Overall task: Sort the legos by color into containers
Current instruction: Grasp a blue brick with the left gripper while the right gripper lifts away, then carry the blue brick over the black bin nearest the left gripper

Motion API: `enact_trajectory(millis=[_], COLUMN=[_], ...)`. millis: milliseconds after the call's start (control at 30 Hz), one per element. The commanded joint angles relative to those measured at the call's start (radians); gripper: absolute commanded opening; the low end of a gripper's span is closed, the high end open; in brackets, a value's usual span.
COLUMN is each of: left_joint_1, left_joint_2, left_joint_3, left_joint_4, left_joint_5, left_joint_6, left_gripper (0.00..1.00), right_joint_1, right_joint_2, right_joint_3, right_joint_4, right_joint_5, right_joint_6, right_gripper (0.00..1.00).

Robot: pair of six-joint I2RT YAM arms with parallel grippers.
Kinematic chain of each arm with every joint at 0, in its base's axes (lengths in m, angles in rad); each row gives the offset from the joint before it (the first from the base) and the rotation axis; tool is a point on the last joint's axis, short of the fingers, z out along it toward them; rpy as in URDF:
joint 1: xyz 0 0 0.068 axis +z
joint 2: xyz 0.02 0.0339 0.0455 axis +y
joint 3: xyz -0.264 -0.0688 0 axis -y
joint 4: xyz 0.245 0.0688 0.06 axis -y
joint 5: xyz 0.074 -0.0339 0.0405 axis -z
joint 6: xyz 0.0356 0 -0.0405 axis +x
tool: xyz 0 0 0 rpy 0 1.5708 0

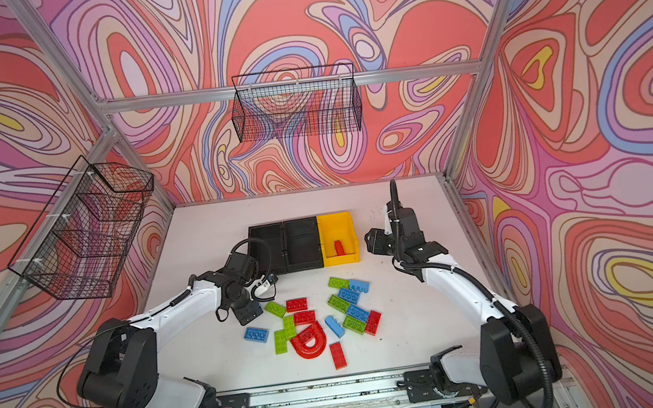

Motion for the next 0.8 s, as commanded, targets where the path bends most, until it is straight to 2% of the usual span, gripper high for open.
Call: enact_trajectory(millis=[0, 167, 267, 667, 767], left_joint_1=[0.011, 0.014, 0.015, 0.022, 0.024], left_joint_2=[0.028, 0.037, 0.036, 0.012, -0.022], left_joint_3=[-0.019, -0.017, -0.037, -0.007, 0.016], left_joint_4=[0.056, 0.083, 0.081, 0.090, 0.078], left_joint_5=[-0.022, -0.021, -0.005, 0.032, 0.054], left_joint_6=[0.034, 0.013, 0.020, -0.044, -0.069], left_gripper=[0.83, 0.66, 0.64, 0.38, 0.34], right_joint_1=[-0.007, -0.008, -0.008, -0.008, -0.008], right_joint_2=[-0.033, -0.024, -0.029, -0.016, -0.011], right_joint_3=[-0.016, -0.021, -0.005, 0.007, 0.010], right_joint_4=[0.005, 0.003, -0.005, -0.012, -0.013], right_joint_5=[-0.016, -0.028, -0.031, -0.025, -0.014], right_joint_6=[0.027, 0.042, 0.039, 0.043, 0.040], right_gripper=[0.60, 0.57, 0.57, 0.55, 0.56])
